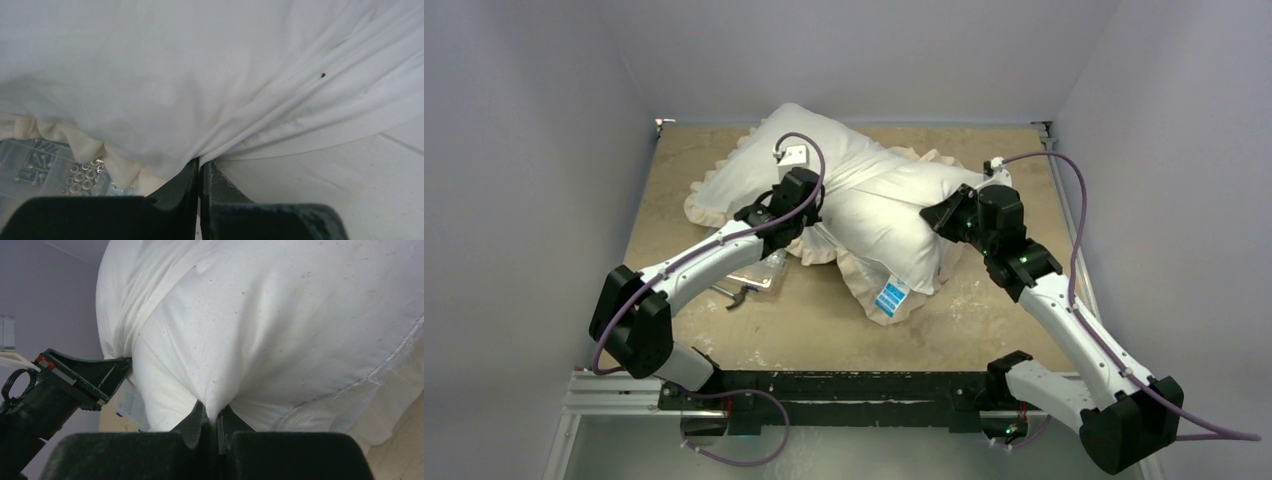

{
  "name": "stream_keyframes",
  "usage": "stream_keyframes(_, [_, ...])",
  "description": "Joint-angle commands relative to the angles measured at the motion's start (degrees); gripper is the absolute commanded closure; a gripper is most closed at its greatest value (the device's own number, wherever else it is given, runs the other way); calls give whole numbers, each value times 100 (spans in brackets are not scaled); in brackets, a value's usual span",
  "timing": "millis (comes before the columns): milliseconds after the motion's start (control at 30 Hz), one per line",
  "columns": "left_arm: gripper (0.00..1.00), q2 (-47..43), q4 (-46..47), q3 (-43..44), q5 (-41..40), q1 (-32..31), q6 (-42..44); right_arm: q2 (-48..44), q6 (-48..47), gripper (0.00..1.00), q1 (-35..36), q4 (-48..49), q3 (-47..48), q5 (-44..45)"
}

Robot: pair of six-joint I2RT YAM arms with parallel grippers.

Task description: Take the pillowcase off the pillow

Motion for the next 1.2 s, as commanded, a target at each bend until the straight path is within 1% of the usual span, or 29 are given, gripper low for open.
stream_keyframes(0, [100, -62, -594, -228, -740, 485, 357, -485, 166, 100, -107, -284, 580, 787])
stream_keyframes(100, [100, 86, -671, -344, -872, 528, 402, -636, 200, 100, -111, -464, 827, 621])
stream_keyframes(200, [100, 183, -641, -533, -591, 528, 310, -702, 181, 100, -110, -531, 974, 366])
stream_keyframes(300, [100, 143, -563, -755, -293, 528, 144, -755, 209, 100, -107, -693, 756, 162])
stream_keyframes(367, [100, 33, -469, -890, 44, 528, 87, -832, 188, 100, -108, -745, 463, -22])
stream_keyframes(433, [100, -141, -296, -1037, 582, 520, 34, -840, 115, 100, -113, -802, 181, -457])
stream_keyframes(500, [100, -337, -52, -1210, 1165, 507, -46, -783, 104, 99, -110, -877, -1, -564])
stream_keyframes(533, [99, -437, 60, -1290, 1405, 496, -91, -743, 102, 93, -110, -918, -22, -547])
stream_keyframes(567, [97, -532, 151, -1353, 1599, 475, -129, -708, 95, 84, -108, -983, 41, -503])
stream_keyframes(600, [95, -617, 223, -1409, 1767, 449, -145, -666, 77, 73, -108, -1061, 169, -460])
stream_keyframes(700, [90, -812, 254, -1430, 2036, 353, -127, -520, -69, 37, -111, -1178, 781, -259])
stream_keyframes(733, [88, -869, 232, -1418, 2097, 334, -101, -427, -119, 28, -110, -1207, 1016, -120])
stream_keyframes(833, [80, -1052, 129, -1343, 2193, 318, -33, 57, -205, 11, -113, -1342, 1637, 509])
stream_keyframes(900, [76, -1180, 73, -1303, 2191, 310, -38, 456, -151, 2, -121, -1397, 1817, 936])
stream_keyframes(933, [74, -1272, 84, -1299, 2153, 304, -43, 680, -79, 1, -140, -1427, 1838, 1271])
stream_keyframes(1033, [69, -1392, 23, -1265, 1929, 300, -156, 1261, 213, 1, -233, -1466, 1910, 2009])
stream_keyframes(1100, [67, -1396, -181, -1133, 1833, 300, -295, 1456, 275, 1, -279, -1327, 2024, 2120])
stream_keyframes(1167, [63, -1363, -340, -957, 1829, 301, -371, 1542, 272, 1, -290, -883, 1889, 2143])
